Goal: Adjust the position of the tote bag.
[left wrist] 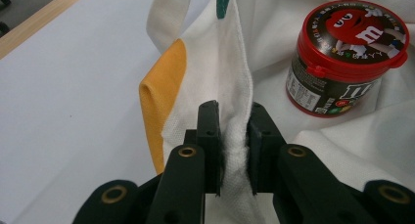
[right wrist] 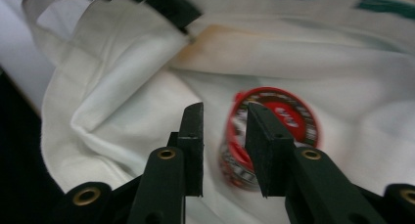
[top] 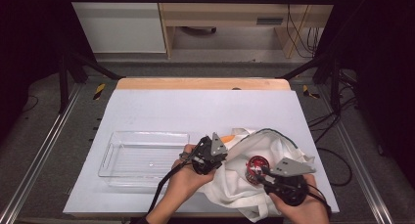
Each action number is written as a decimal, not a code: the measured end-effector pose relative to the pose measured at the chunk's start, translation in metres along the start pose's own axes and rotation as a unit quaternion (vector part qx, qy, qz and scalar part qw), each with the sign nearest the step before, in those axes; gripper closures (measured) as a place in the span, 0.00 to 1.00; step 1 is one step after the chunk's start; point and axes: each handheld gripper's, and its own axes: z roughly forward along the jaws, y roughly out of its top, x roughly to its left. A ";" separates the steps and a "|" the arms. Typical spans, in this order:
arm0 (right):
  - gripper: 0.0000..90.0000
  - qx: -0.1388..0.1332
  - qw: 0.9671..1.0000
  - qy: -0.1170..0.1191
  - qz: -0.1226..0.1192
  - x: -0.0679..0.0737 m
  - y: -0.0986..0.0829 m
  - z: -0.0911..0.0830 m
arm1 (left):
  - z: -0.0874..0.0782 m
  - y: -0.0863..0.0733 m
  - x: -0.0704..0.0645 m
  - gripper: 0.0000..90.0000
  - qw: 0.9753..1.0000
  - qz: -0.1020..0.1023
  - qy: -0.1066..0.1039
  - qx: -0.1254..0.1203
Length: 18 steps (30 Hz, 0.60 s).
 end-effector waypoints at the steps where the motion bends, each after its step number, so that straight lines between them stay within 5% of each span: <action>1: 0.79 0.006 1.000 0.008 -0.007 0.003 0.001 0.006 | -0.001 0.000 0.000 0.88 1.000 0.002 0.000 0.001; 9: 0.81 0.058 0.997 0.048 -0.030 0.020 -0.005 0.035 | -0.003 0.000 0.002 0.88 1.000 -0.004 0.000 -0.004; 18: 0.82 0.065 0.995 0.068 -0.025 0.031 -0.021 0.043 | -0.004 0.004 0.000 0.86 1.000 -0.003 -0.001 -0.007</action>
